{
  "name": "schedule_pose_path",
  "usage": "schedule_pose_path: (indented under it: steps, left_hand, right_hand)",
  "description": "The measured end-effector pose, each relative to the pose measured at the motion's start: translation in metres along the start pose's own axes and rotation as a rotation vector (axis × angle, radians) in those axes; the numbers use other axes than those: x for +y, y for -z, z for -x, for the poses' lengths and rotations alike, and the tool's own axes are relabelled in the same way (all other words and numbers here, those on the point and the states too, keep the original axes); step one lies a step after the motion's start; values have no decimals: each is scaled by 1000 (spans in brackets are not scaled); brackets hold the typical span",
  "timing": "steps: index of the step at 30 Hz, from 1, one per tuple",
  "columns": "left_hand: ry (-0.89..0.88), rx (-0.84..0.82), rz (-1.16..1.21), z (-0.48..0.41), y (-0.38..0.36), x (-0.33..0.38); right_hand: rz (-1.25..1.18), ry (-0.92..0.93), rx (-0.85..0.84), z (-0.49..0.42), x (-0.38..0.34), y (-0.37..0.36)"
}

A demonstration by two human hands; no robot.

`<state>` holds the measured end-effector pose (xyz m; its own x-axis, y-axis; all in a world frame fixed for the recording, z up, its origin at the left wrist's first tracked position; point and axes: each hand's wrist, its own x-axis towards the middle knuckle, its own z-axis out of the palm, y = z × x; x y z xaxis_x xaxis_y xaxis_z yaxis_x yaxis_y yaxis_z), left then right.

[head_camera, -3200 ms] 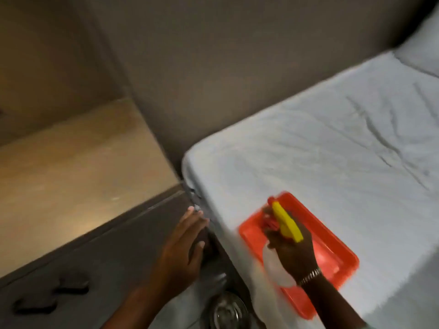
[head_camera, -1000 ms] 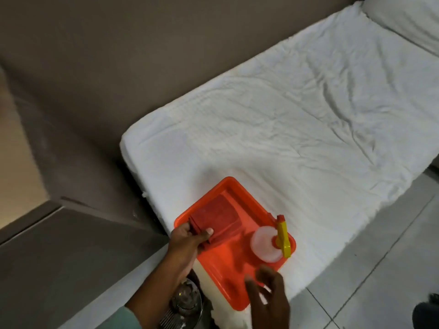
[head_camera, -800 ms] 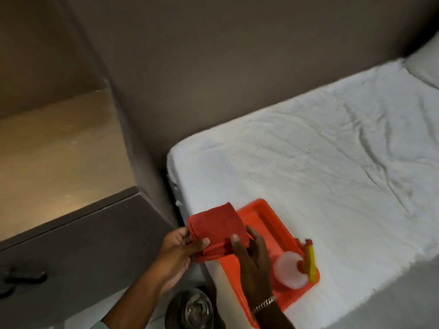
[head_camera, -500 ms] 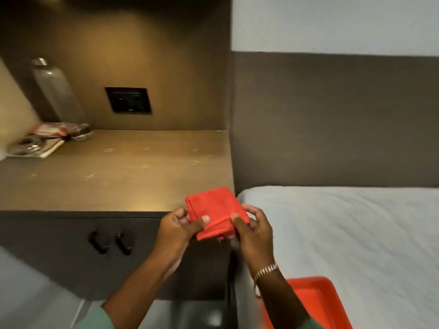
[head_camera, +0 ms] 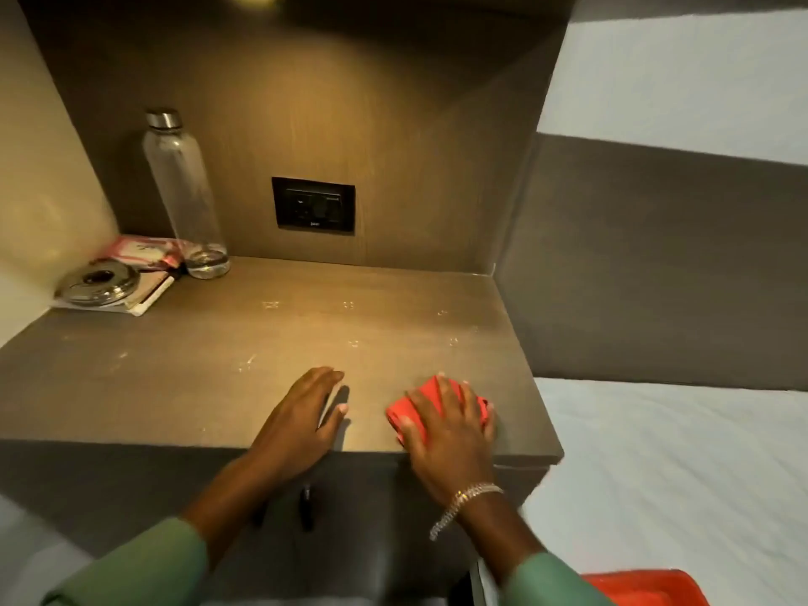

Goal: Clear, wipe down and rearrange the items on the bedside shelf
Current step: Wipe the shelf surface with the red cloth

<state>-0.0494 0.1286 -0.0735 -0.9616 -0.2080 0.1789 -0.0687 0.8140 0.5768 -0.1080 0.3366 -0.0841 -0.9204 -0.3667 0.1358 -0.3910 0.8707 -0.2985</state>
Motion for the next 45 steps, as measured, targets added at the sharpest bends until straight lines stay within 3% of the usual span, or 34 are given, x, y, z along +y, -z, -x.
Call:
schedule_pose_path:
  steps: [2,4,6,7,10,12,13,18,21,23,25,27,29,32,34,38,42,43,45]
  left_hand:
    - [20,43,22,-8,11,-25]
    - [69,48,-32,-9,22,-48]
    - [79,-26,-154,-10,34,-67]
    - [74,-64,-214,-12,39,-76]
    - [98,-128,-330,-19,55,-101]
    - [133,-126,-386,-21,66,-123]
    - [148,-116,-401,-22,71,-134]
    - [141,-134,-408,-18,78,-150]
    - [121,-129,-386,-29,78,-149]
    - [118,-115,-369,-40,78,-149]
    - [147,-91,-339,-51,80,-153]
    - [166,-97,-341,-62,83,-158]
    - [162,-117,-374,-67,83,-164]
    - [156,-100,-402,-67,80,-168]
    - [155,-97,-408,-67,79,-168]
    - [135,-95,-433,-68,79,-168]
    - [130,-54,-432,-69,76,-175]
    - [127,-43,-427,-69,75,-176]
    - [126,-46,-421,-69,74,-177]
  right_hand:
    - [58,-39,30,-3,32,5]
    - [72,-227,16,-21,53,17]
    - [7,-392,19,-48,34,16]
    - [-3,-386,3,-58,8,9]
    - [8,-30,-39,-40,-72,-29]
    - [58,193,-51,-3,-84,-44]
    - [63,206,-31,4,-73,-42]
    - [104,-232,12,-62,17,-3]
    - [74,-343,34,-114,-14,-4]
    - [80,-152,-27,-116,-54,-20]
    - [46,215,-71,-85,-77,-44]
    - [34,399,-88,-60,-51,-42]
    - [-5,263,-43,-77,8,-22]
    - [81,-137,-23,-144,80,10]
    - [106,-185,-35,-193,77,12]
    - [32,74,-132,-218,-11,-22]
    - [-2,556,-168,-121,-53,-50]
    - [-9,584,-149,-112,-33,-43]
    - [-36,438,-108,-128,21,-20]
